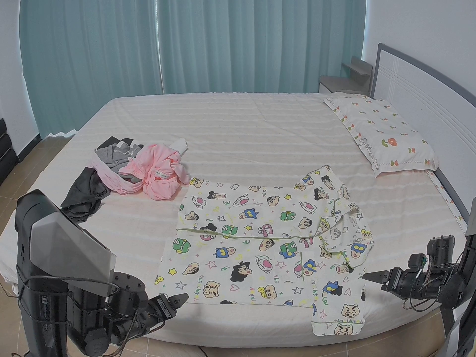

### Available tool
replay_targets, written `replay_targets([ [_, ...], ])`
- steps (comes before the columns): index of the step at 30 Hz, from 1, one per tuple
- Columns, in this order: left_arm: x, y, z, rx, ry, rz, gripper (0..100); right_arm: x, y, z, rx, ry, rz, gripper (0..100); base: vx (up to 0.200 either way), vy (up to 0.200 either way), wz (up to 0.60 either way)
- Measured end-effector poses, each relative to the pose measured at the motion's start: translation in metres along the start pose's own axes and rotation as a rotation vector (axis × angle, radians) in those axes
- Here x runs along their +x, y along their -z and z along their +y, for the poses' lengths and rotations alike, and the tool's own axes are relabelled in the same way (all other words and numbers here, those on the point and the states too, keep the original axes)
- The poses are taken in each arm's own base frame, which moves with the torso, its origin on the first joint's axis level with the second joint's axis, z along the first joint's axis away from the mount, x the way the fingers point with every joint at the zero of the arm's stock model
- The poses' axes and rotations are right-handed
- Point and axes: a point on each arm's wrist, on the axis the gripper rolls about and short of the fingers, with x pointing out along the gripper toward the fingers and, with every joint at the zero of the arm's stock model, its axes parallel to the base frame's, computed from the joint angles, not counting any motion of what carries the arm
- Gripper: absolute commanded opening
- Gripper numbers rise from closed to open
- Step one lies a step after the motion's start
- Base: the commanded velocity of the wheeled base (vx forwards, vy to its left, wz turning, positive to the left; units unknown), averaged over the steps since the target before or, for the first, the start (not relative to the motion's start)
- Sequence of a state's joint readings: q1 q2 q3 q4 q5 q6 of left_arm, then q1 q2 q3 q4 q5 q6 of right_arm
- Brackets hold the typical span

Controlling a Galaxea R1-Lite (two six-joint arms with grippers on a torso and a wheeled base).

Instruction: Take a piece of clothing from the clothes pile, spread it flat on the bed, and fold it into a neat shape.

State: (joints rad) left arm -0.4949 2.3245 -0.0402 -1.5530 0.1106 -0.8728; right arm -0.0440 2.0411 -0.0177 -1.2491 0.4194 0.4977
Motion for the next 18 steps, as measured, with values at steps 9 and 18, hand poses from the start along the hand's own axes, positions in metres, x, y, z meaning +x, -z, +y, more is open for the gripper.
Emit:
replay_targets([
  [9,0.032,-0.008,0.002,-0.006,-0.064,-0.119,100,0.001,0.001,0.000,-0.013,0.004,0.009,100,0.000,0.000,0.00],
  [18,0.066,-0.021,0.001,-0.036,-0.077,-0.222,100,0.005,0.004,0.000,-0.031,0.009,0.028,100,0.000,0.000,0.00],
])
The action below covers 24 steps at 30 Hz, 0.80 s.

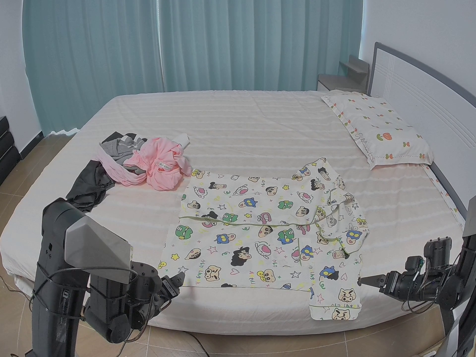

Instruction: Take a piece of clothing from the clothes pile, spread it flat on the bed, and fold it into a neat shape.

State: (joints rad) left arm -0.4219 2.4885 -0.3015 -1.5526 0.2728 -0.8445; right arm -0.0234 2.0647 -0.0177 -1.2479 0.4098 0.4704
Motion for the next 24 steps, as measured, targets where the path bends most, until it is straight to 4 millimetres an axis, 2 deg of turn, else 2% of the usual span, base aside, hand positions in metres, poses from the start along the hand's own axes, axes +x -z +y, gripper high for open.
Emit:
replay_targets([
  [8,0.015,-0.003,-0.001,-0.009,0.006,-0.034,100,0.001,0.001,0.000,-0.001,0.002,0.005,100,0.000,0.000,0.00],
  [9,0.016,-0.002,-0.002,-0.001,0.004,-0.038,0,0.001,0.001,-0.001,-0.003,0.003,0.007,100,0.000,0.000,0.00],
  [17,0.021,-0.001,0.000,0.013,-0.010,-0.050,0,0.006,0.004,-0.005,-0.071,0.023,0.027,100,0.000,0.000,0.00],
  [24,0.021,-0.001,0.000,0.011,-0.041,-0.082,0,0.020,0.007,-0.014,-0.187,0.061,0.025,100,0.000,0.000,0.00],
])
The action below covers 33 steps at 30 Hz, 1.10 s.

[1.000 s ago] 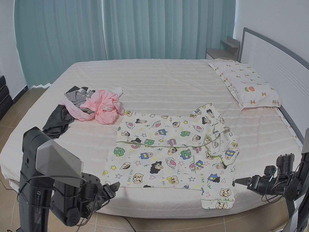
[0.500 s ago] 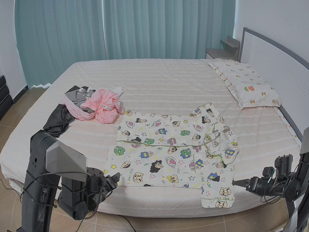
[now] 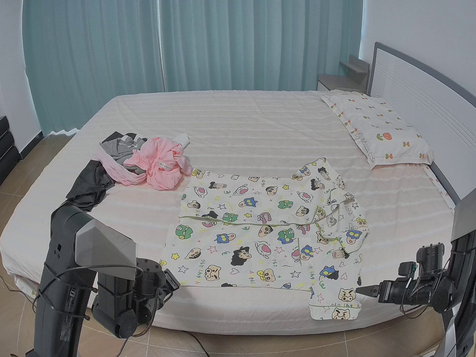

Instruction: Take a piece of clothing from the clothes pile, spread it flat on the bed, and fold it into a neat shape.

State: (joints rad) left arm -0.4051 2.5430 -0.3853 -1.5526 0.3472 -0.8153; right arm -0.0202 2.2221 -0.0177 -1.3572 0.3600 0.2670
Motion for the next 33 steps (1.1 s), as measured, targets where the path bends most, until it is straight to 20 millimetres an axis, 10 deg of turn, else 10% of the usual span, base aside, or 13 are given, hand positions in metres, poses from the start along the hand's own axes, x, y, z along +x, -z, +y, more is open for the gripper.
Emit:
replay_targets([
  [33,-0.001,-0.001,-0.002,-0.001,-0.025,-0.040,0,0.037,0.031,0.006,-0.160,0.067,0.220,100,0.000,0.000,0.00],
])
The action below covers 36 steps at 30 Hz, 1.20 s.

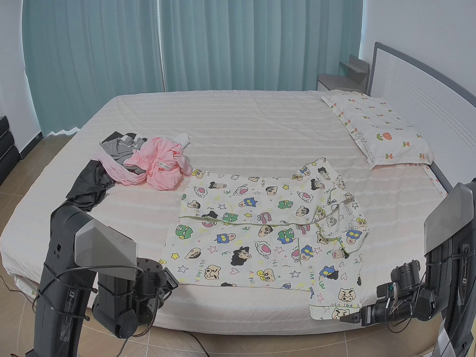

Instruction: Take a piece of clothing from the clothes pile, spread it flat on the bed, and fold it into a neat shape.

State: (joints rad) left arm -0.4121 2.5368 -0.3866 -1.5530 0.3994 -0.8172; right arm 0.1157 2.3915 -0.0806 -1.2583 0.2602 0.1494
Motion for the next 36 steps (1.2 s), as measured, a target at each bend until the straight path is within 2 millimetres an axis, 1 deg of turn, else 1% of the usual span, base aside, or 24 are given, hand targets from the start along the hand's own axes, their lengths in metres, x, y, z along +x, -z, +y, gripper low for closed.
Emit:
replay_targets([
  [3,0.000,0.000,0.000,0.000,-0.002,-0.003,0,0.004,-0.007,0.000,-0.008,0.005,-0.020,100,0.000,0.000,0.00],
  [7,0.000,0.000,0.000,-0.001,-0.004,-0.006,0,0.011,-0.017,0.008,-0.040,-0.028,-0.044,100,0.000,0.000,0.00],
  [15,0.000,-0.001,0.000,-0.003,-0.006,-0.009,0,0.014,-0.018,0.015,-0.055,-0.021,-0.031,100,0.000,0.000,0.00],
  [16,0.000,-0.001,0.000,-0.003,-0.006,-0.009,0,0.014,-0.018,0.015,-0.056,-0.018,-0.032,0,0.000,0.000,0.00],
  [28,-0.001,-0.002,0.000,-0.003,-0.006,-0.009,0,0.014,-0.017,0.016,-0.058,0.015,-0.018,0,0.000,0.000,0.00],
  [36,-0.003,-0.002,0.000,0.001,-0.008,-0.010,0,0.008,-0.018,0.006,-0.024,0.065,-0.044,0,0.000,0.000,0.00],
])
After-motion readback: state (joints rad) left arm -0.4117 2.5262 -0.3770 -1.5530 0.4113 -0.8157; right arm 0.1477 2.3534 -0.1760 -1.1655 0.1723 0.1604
